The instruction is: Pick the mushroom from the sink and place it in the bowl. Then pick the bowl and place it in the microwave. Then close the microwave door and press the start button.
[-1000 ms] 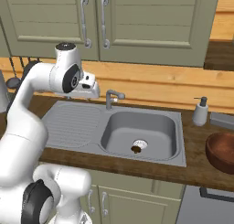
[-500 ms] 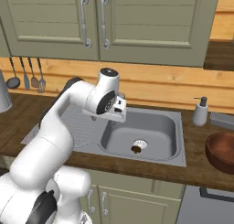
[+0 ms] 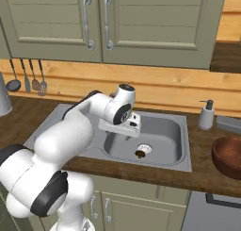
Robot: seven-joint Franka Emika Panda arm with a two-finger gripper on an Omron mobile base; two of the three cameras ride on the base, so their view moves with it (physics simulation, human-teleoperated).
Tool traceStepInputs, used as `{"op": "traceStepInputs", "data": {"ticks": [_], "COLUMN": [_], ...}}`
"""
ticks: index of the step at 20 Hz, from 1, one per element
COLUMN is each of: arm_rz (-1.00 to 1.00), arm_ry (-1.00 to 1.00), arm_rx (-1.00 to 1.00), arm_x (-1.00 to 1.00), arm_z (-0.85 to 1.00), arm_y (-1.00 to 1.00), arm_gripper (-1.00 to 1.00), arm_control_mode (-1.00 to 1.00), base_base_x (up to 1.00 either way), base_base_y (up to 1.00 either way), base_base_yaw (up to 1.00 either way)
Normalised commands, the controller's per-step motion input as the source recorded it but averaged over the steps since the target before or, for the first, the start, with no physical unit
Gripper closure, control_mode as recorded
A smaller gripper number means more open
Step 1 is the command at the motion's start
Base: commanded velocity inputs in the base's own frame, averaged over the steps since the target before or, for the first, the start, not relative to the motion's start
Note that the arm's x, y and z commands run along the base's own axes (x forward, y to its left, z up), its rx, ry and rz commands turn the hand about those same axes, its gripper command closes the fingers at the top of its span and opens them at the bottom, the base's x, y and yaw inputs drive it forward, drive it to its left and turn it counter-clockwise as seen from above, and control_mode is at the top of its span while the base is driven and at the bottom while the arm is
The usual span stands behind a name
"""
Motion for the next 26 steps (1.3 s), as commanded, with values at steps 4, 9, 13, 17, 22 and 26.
{"op": "traceStepInputs", "data": {"ticks": [4,9,13,17,22,26], "arm_rz": [0.01,0.02,0.04,0.06,0.04,0.06], "arm_ry": [0.00,0.00,-0.01,-0.06,-0.02,0.00], "arm_rx": [0.00,0.00,0.00,0.00,0.00,0.00], "arm_x": [0.13,0.24,0.09,0.07,0.16,0.29], "arm_z": [-0.57,-0.50,-0.33,-0.17,-0.04,-0.22], "arm_y": [-0.34,-0.06,0.00,-0.05,-0.02,-0.05], "arm_gripper": [-1.00,-1.00,-1.00,-1.00,-1.00,-1.00], "arm_control_mode": [-1.00,-1.00,-1.00,-1.00,-1.00,-1.00], "base_base_x": [0.00,0.00,0.00,0.00,0.00,0.00], "base_base_y": [0.00,0.00,0.00,0.00,0.00,0.00], "base_base_yaw": [0.00,0.00,0.00,0.00,0.00,0.00]}}
